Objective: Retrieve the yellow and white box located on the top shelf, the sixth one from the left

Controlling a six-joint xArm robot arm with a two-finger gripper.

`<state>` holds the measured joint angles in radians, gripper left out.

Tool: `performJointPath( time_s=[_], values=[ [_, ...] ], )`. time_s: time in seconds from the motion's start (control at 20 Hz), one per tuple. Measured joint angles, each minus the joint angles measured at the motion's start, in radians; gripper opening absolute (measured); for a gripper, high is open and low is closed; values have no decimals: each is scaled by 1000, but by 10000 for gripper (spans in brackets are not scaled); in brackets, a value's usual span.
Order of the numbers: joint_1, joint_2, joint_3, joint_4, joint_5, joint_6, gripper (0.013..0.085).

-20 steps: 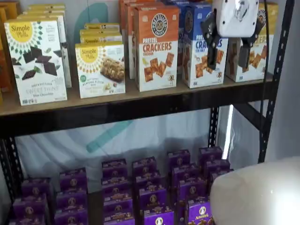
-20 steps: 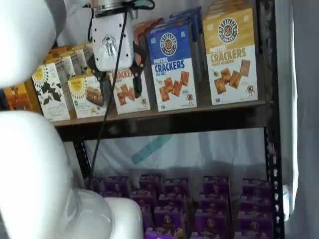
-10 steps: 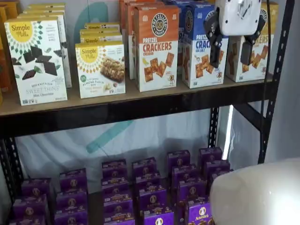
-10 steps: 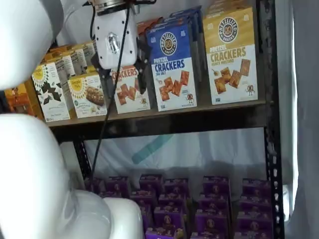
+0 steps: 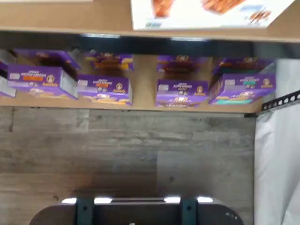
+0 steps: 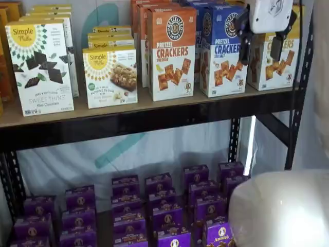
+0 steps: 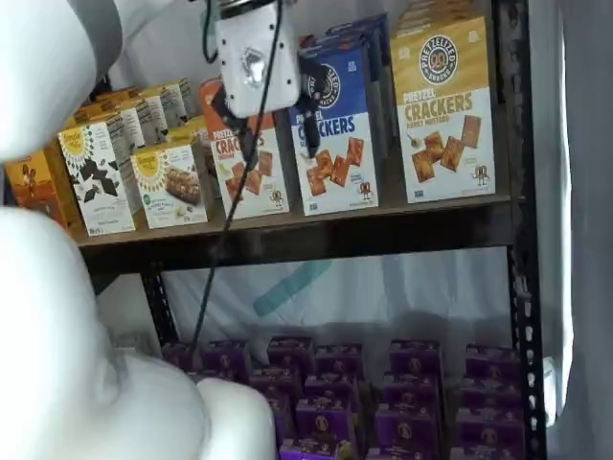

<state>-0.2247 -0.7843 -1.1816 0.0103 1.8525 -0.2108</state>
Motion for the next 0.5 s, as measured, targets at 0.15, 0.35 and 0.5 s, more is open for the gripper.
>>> performJointPath(
  time_s=[0.15,0.35,0.5],
  values=[
    [-80,36,-20,19,-43,-73,850],
    [-174,85,-48,41,-106,-161,850],
    [-213,112,-65,45,-130,-199,850]
  ],
)
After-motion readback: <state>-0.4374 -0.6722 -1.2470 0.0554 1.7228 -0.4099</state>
